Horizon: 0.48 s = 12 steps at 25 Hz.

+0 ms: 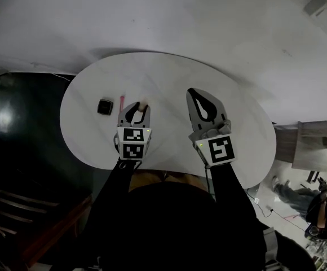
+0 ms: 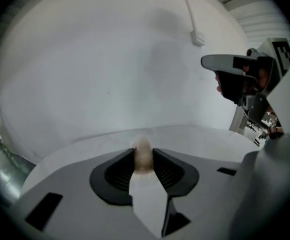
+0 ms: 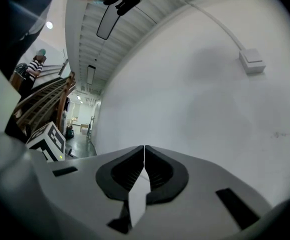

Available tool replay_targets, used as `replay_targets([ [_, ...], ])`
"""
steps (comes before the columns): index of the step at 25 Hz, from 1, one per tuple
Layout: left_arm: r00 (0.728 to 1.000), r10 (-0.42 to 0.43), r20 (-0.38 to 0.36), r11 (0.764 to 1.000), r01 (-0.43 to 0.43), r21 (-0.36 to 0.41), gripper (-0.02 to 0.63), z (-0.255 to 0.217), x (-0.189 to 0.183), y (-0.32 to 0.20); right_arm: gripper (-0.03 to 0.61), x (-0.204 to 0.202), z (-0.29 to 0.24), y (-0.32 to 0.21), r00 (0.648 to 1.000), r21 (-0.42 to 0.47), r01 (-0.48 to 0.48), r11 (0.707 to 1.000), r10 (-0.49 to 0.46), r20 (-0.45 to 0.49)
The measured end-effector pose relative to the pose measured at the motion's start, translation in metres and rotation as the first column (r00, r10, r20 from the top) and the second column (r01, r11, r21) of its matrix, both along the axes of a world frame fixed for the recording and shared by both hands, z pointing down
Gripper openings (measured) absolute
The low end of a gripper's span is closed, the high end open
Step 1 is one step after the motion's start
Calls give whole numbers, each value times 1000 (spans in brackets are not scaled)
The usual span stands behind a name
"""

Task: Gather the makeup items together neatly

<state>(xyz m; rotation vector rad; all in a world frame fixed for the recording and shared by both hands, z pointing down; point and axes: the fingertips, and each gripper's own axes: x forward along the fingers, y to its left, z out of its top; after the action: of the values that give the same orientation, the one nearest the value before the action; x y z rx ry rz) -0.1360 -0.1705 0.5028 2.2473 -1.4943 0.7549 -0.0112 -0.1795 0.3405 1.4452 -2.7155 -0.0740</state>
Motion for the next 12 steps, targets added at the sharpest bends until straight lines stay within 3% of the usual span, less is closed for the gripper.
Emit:
replay_targets([
  [4, 999, -31, -30, 994, 28, -105, 130, 44, -26, -1, 28, -26, 8, -8, 1000, -22, 18, 1000, -18, -2],
  [12, 997, -72, 3, 961, 70, -269, 140, 103, -47, 2, 28, -51, 22, -12, 1000, -58, 15, 998, -15, -11],
])
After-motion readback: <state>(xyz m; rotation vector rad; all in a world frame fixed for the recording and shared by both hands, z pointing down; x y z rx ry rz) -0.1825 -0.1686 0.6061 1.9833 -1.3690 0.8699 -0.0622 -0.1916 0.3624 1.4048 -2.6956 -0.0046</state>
